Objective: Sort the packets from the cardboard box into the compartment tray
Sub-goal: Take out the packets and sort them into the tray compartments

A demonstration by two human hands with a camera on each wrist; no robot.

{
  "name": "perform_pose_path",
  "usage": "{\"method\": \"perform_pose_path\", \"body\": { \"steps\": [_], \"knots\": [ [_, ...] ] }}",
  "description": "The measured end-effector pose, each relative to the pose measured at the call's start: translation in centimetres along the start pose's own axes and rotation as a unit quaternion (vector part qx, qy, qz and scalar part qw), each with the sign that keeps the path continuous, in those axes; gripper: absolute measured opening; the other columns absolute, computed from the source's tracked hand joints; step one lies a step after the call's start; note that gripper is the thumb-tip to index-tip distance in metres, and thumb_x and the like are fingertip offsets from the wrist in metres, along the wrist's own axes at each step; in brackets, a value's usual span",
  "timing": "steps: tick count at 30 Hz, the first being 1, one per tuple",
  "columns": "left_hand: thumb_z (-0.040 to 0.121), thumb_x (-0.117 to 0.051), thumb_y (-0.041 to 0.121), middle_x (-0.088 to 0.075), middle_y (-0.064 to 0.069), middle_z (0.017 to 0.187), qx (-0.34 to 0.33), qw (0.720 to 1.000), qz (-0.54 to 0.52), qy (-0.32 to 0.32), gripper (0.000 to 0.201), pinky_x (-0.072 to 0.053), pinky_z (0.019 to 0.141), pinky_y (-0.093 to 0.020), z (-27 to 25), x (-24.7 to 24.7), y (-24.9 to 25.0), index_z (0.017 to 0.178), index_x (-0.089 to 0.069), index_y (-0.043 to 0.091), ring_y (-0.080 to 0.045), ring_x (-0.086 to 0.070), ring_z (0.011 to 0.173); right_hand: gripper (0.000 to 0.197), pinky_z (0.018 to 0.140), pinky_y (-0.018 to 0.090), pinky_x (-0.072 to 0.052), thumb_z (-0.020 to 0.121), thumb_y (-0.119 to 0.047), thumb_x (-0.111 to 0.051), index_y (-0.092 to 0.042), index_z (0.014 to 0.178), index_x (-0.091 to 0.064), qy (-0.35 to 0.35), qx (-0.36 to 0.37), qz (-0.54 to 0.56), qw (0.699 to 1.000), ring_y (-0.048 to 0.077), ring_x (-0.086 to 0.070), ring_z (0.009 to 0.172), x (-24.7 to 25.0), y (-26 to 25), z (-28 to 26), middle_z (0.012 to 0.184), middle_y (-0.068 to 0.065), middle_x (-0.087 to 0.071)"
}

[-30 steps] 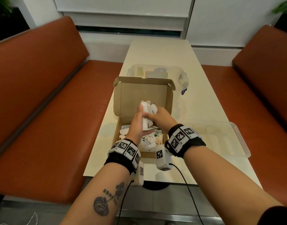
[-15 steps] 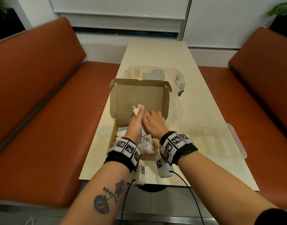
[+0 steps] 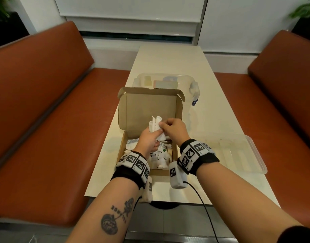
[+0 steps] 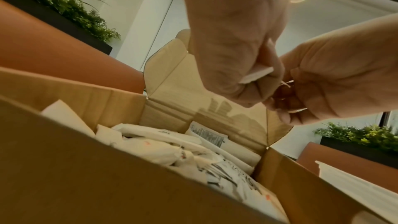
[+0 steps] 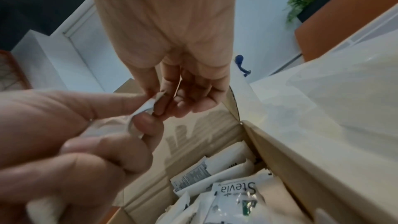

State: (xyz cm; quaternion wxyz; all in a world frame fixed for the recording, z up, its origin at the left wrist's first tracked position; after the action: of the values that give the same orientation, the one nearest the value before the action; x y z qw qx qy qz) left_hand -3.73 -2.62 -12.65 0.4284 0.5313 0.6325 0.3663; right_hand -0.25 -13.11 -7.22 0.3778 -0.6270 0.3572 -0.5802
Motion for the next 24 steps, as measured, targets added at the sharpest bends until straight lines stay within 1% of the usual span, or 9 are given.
{"method": "perform_pose_path", "body": {
  "steps": [3,5,8,11,13,14,17,20,24],
  "knots": [
    [0.095,-0.055,0.02,-0.051,-0.001,0.075,-0.003,1.0,0.012,-0.012,0.022,-0.025,0.032,-0.016,0.0,-0.2,0.1,0.117,-0.053,0.019,-0.006,-0.031,0.041,0.017,0.065,0.025,-0.045,0.087,-0.021,-0.065,-0.011,0.073,-0.066,-0.006,-0.016,0.061,0.998,0.012,-0.052,0.064,0.1,0.7,-0.1,0.069,-0.001,-0.06],
    [0.094,-0.057,0.019,-0.05,0.0,0.071,-0.003,0.999,0.03,-0.027,0.019,-0.025,0.033,-0.016,-0.1,-0.4,0.2,0.113,-0.053,0.018,-0.005,-0.031,0.04,0.016,0.062,0.021,-0.042,0.085,-0.02,-0.068,-0.01,0.073,-0.063,0.004,-0.015,0.081,0.997,0.01,-0.05,0.062,0.4,0.9,-0.1,0.067,-0.002,-0.057],
    [0.093,-0.059,0.017,-0.044,0.001,0.066,-0.001,0.997,0.059,-0.049,0.011,-0.025,0.034,-0.016,-0.4,-0.8,-0.2,0.103,-0.055,0.016,-0.005,-0.032,0.039,0.014,0.062,0.024,-0.043,0.083,-0.015,-0.07,-0.011,0.073,-0.061,0.007,-0.018,0.109,0.994,0.012,-0.051,0.064,0.8,1.0,-0.1,0.066,-0.001,-0.056],
    [0.092,-0.06,0.017,-0.044,0.002,0.065,-0.004,0.997,0.058,-0.049,0.006,-0.027,0.035,-0.016,-0.5,-0.7,-0.3,0.095,-0.055,0.017,-0.005,-0.033,0.04,0.013,0.069,0.033,-0.049,0.082,-0.014,-0.071,-0.013,0.072,-0.062,0.017,-0.016,0.121,0.992,0.017,-0.057,0.071,1.4,0.8,0.0,0.072,0.003,-0.061],
    [0.092,-0.061,0.016,-0.045,0.002,0.065,-0.002,0.997,0.057,-0.045,0.006,-0.027,0.035,-0.016,-0.4,-0.5,-0.5,0.095,-0.055,0.016,-0.005,-0.033,0.039,0.01,0.071,0.036,-0.052,0.084,-0.012,-0.069,-0.012,0.075,-0.064,0.032,-0.008,0.13,0.991,0.019,-0.058,0.072,1.9,0.5,0.1,0.075,0.006,-0.062],
    [0.091,-0.061,0.016,-0.045,0.003,0.064,-0.001,0.997,0.059,-0.043,0.007,-0.027,0.035,-0.016,-0.4,-0.4,-0.5,0.096,-0.056,0.016,-0.004,-0.033,0.039,0.009,0.068,0.034,-0.052,0.084,-0.011,-0.068,-0.011,0.076,-0.064,0.033,-0.005,0.132,0.991,0.019,-0.057,0.07,2.0,0.4,0.1,0.074,0.005,-0.062],
    [0.091,-0.062,0.016,-0.045,0.004,0.064,-0.003,0.997,0.057,-0.046,0.008,-0.027,0.035,-0.016,-0.5,-0.2,-0.5,0.096,-0.057,0.016,-0.004,-0.033,0.038,0.006,0.054,0.02,-0.048,0.087,-0.009,-0.064,-0.006,0.082,-0.064,0.024,0.0,0.122,0.992,0.013,-0.055,0.06,2.0,0.1,0.2,0.069,0.002,-0.061],
    [0.089,-0.063,0.014,-0.047,0.005,0.058,-0.001,0.997,0.049,-0.063,0.009,-0.025,0.034,-0.016,-0.5,-0.3,-0.5,0.095,-0.056,0.015,-0.004,-0.034,0.037,0.007,0.047,0.014,-0.046,0.092,-0.01,-0.056,-0.008,0.086,-0.058,0.035,0.007,0.095,0.995,0.01,-0.056,0.054,2.1,-0.3,0.2,0.067,0.001,-0.06],
    [0.089,-0.063,0.013,-0.047,0.006,0.052,0.012,0.996,0.072,-0.052,0.008,-0.025,0.033,-0.015,-0.6,0.4,-0.9,0.093,-0.056,0.012,-0.004,-0.034,0.035,0.009,0.05,0.02,-0.045,0.097,-0.015,-0.046,-0.012,0.09,-0.05,0.077,0.007,0.11,0.991,0.011,-0.056,0.049,3.2,-0.5,0.5,0.076,0.01,-0.066]
  ]
}}
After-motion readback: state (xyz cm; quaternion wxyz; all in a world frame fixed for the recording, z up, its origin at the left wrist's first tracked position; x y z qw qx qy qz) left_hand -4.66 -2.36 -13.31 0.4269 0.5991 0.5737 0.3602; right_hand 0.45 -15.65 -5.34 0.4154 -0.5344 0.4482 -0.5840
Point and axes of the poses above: each hand's wrist, its own z-axis towards the middle knuckle, its own x-axis out of the back of the hand, y = z × x, the point moved 10 cm from there along z, towards the middle knuckle
